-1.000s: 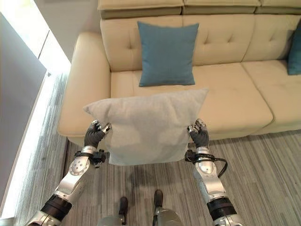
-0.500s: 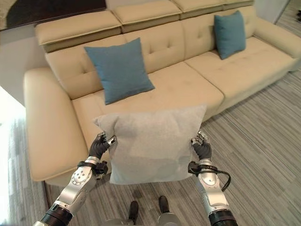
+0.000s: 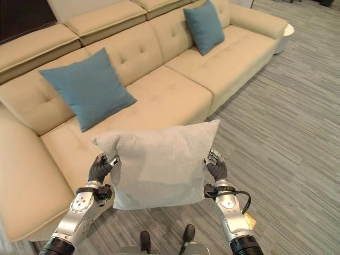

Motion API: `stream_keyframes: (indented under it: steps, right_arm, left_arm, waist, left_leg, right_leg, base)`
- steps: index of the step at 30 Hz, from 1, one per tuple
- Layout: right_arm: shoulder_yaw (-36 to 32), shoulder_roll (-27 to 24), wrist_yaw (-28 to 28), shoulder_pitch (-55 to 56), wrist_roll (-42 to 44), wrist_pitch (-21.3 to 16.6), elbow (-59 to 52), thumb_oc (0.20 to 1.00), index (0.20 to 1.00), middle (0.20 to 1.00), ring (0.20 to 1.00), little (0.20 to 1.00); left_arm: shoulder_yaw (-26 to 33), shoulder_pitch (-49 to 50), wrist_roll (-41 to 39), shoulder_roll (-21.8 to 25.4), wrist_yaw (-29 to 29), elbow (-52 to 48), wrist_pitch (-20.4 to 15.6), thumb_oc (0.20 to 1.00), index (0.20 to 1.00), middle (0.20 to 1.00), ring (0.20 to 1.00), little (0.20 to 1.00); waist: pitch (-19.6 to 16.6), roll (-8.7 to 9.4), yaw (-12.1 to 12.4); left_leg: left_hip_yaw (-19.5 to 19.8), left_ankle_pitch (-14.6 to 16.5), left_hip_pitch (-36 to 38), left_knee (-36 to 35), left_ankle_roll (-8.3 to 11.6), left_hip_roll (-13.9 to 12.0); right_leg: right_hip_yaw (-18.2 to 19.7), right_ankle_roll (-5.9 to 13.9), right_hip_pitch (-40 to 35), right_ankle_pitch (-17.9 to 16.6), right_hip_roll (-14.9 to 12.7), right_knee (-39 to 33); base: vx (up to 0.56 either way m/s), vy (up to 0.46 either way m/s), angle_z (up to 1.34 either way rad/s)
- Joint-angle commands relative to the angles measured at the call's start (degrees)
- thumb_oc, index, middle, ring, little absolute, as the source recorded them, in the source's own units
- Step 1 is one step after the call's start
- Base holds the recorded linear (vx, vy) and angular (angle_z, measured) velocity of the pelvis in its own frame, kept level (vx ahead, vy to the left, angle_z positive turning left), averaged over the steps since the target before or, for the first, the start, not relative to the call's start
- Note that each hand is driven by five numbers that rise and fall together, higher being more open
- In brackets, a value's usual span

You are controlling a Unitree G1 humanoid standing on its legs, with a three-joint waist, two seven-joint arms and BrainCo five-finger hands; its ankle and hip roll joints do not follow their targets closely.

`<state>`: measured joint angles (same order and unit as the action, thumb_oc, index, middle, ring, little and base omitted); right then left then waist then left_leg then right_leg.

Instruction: Pick up all the scattered cushions and arrange them neatly on the sofa.

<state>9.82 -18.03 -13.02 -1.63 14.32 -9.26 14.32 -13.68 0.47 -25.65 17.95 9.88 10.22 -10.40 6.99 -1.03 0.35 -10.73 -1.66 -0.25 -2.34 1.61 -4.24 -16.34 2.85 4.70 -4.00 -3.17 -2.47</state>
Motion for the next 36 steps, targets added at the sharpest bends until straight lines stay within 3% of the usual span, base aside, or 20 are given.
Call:
stream_keyframes:
  steps: [1,4,5,7,10,12,15,18,21,24,26,27,32,34,35,36]
  right_arm:
    - [0.96,-0.02,0.58,-2.54,-0.71,-4.85,-7.86,0.200,0.200,0.200,0.200,0.200]
    - [0.98,-0.43,0.21,-2.76,-0.43,-4.87,-7.95,0.200,0.200,0.200,0.200,0.200]
    - [0.89,-0.77,-0.19,-2.95,0.06,-4.54,-7.71,0.200,0.200,0.200,0.200,0.200]
    - [1.04,-0.68,-0.23,-3.27,-0.14,-4.51,-7.96,0.200,0.200,0.200,0.200,0.200]
    - [1.25,-0.50,-1.26,-4.12,-0.98,-4.21,-7.45,0.200,0.200,0.200,0.200,0.200]
    - [2.15,0.06,-0.14,-4.60,-1.53,-4.04,-7.00,0.200,0.200,0.200,0.200,0.200]
    - [2.64,0.51,0.12,-5.07,-1.59,-3.77,-6.53,0.200,0.200,0.200,0.200,0.200]
    - [3.37,1.33,0.84,-5.91,-2.21,-3.39,-6.20,0.200,0.200,0.200,0.200,0.200]
    - [4.27,2.35,2.11,-6.89,-2.69,-3.03,-6.17,0.200,0.200,0.200,0.200,0.200]
    - [4.49,2.31,2.33,-7.27,-2.82,-2.88,-6.03,0.200,0.200,0.200,0.200,0.200]
    - [4.83,2.14,2.35,-7.93,-2.54,-2.96,-5.92,0.200,0.200,0.200,0.200,0.200]
    - [4.95,1.89,2.27,-8.50,-2.36,-2.92,-5.75,0.200,0.200,0.200,0.200,0.200]
    - [4.32,1.09,2.09,-8.31,-2.64,-3.16,-6.02,0.200,0.200,0.200,0.200,0.200]
    - [4.09,0.51,2.06,-7.31,-2.59,-3.43,-6.55,0.200,0.200,0.200,0.200,0.200]
    - [3.65,0.06,1.96,-6.51,-1.96,-3.71,-6.64,0.200,0.200,0.200,0.200,0.200]
    - [3.62,0.06,1.97,-6.51,-1.95,-3.73,-6.63,0.200,0.200,0.200,0.200,0.200]
  left_arm:
    - [-4.02,-6.30,-0.25,-0.47,-1.76,-5.13,-4.37,0.200,0.200,0.200,0.200,0.200]
    - [-4.40,-6.84,-0.59,-0.70,-1.48,-4.88,-4.45,0.200,0.200,0.200,0.200,0.200]
    - [-4.96,-7.91,-0.50,-0.99,-0.72,-4.52,-4.43,0.200,0.200,0.200,0.200,0.200]
    - [-5.18,-8.01,-0.25,-1.07,-0.80,-4.67,-4.23,0.200,0.200,0.200,0.200,0.200]
    - [-5.39,-8.15,0.19,-1.08,-0.44,-4.90,-3.78,0.200,0.200,0.200,0.200,0.200]
    - [-4.97,-7.46,-0.30,-1.02,-0.99,-5.13,-3.95,0.200,0.200,0.200,0.200,0.200]
    - [-5.06,-7.64,-0.72,-0.87,-0.87,-5.16,-3.83,0.200,0.200,0.200,0.200,0.200]
    - [-4.89,-7.35,-0.65,-0.40,-1.22,-5.13,-3.66,0.200,0.200,0.200,0.200,0.200]
    - [-3.91,-6.92,-0.56,0.50,-1.01,-5.87,-3.89,0.200,0.200,0.200,0.200,0.200]
    - [-3.55,-6.71,-0.65,0.59,-0.96,-6.04,-4.04,0.200,0.200,0.200,0.200,0.200]
    - [-3.17,-6.64,-0.71,0.64,-0.79,-6.13,-4.04,0.200,0.200,0.200,0.200,0.200]
    - [-2.87,-6.93,-0.92,0.38,-0.65,-6.07,-4.09,0.200,0.200,0.200,0.200,0.200]
    - [-3.69,-8.19,-0.55,-0.37,-1.36,-5.00,-4.57,0.200,0.200,0.200,0.200,0.200]
    - [-4.04,-8.24,-1.26,-1.19,-1.51,-4.76,-4.54,0.200,0.200,0.200,0.200,0.200]
    - [-4.82,-8.74,-1.77,-1.65,-1.72,-4.33,-4.20,0.200,0.200,0.200,0.200,0.200]
    - [-4.84,-8.76,-1.78,-1.65,-1.72,-4.32,-4.20,0.200,0.200,0.200,0.200,0.200]
  waist:
    - [-2.22,4.07,0.39]
    - [-1.74,4.12,0.30]
    - [-1.12,4.46,0.20]
    - [-1.47,4.45,0.67]
    - [-1.70,3.83,2.32]
    - [-2.77,2.99,2.18]
    - [-2.80,2.53,2.04]
    - [-2.52,1.80,2.20]
    - [-1.70,0.82,2.58]
    - [-1.83,0.83,2.41]
    - [-2.09,1.08,2.41]
    - [-2.15,1.54,1.93]
    - [-2.51,2.69,0.66]
    - [-3.36,2.84,0.31]
    - [-3.11,3.41,0.17]
    - [-3.12,3.37,0.05]
  left_leg:
    - [5.03,8.45,-4.88,16.30,1.05,3.00]
    - [5.92,8.14,-7.52,21.07,1.50,2.86]
    - [8.00,7.63,-11.19,24.58,1.61,3.79]
    - [9.76,8.39,-12.29,20.62,0.81,5.64]
    - [12.45,3.60,-14.07,13.22,0.87,8.15]
    - [14.39,3.84,-9.54,8.45,-0.12,8.22]
    - [13.67,4.18,-7.75,8.40,-0.61,8.23]
    - [11.15,5.64,-5.09,7.93,-2.16,7.68]
    - [9.18,7.35,-2.55,7.73,-3.58,6.78]
    - [8.97,7.97,-1.19,7.10,-3.79,6.87]
    - [8.87,8.44,-0.28,6.27,-3.89,7.00]
    - [9.26,8.70,0.96,5.17,-3.76,7.35]
    - [12.03,10.39,3.51,4.71,-2.96,8.21]
    - [13.07,11.82,3.98,6.78,-1.52,7.12]
    - [13.15,11.20,1.72,12.41,0.20,6.44]
    - [13.29,11.43,1.42,12.91,0.24,6.41]
  right_leg:
    - [3.80,2.43,-2.91,5.12,-1.86,2.66]
    - [3.62,1.91,-3.04,5.23,-1.82,2.71]
    - [3.84,1.26,-3.53,5.64,-1.77,2.52]
    - [4.78,1.58,-3.93,5.81,-1.24,2.06]
    - [6.93,1.58,-5.29,6.61,0.47,2.04]
    - [9.05,1.76,-5.26,8.27,0.89,5.00]
    - [10.29,1.93,-4.65,9.08,0.29,8.58]
    - [11.47,3.55,-2.70,8.82,-0.89,14.31]
    - [9.84,6.05,2.48,6.01,-3.00,22.83]
    - [9.19,5.56,4.01,6.18,-2.85,20.84]
    - [8.07,5.20,4.77,5.03,-2.89,16.72]
    - [7.94,5.37,7.19,2.98,-2.36,11.29]
    - [11.08,5.44,5.87,-0.21,-1.22,4.07]
    - [10.53,4.61,4.10,0.01,-0.92,3.76]
    - [9.89,3.42,1.87,1.02,-0.76,3.06]
    - [9.73,3.39,1.86,1.01,-0.75,3.02]
  base:
    - [-0.01,-0.097,0.04]
    - [0.00,-0.073,0.07]
    - [0.06,-0.035,0.02]
    - [0.14,-0.013,0.08]
    - [0.16,0.037,-0.11]
    - [0.25,0.158,-0.87]
    - [0.14,0.139,-0.89]
    - [0.13,0.156,-0.56]
    - [0.11,0.125,-0.69]
    - [0.12,0.037,-0.50]
    - [0.21,-0.038,-0.06]
    - [0.27,-0.072,-0.04]
    - [0.25,-0.103,0.34]
    - [0.33,-0.206,0.83]
    - [0.19,-0.155,0.49]
    - [0.17,-0.222,0.59]
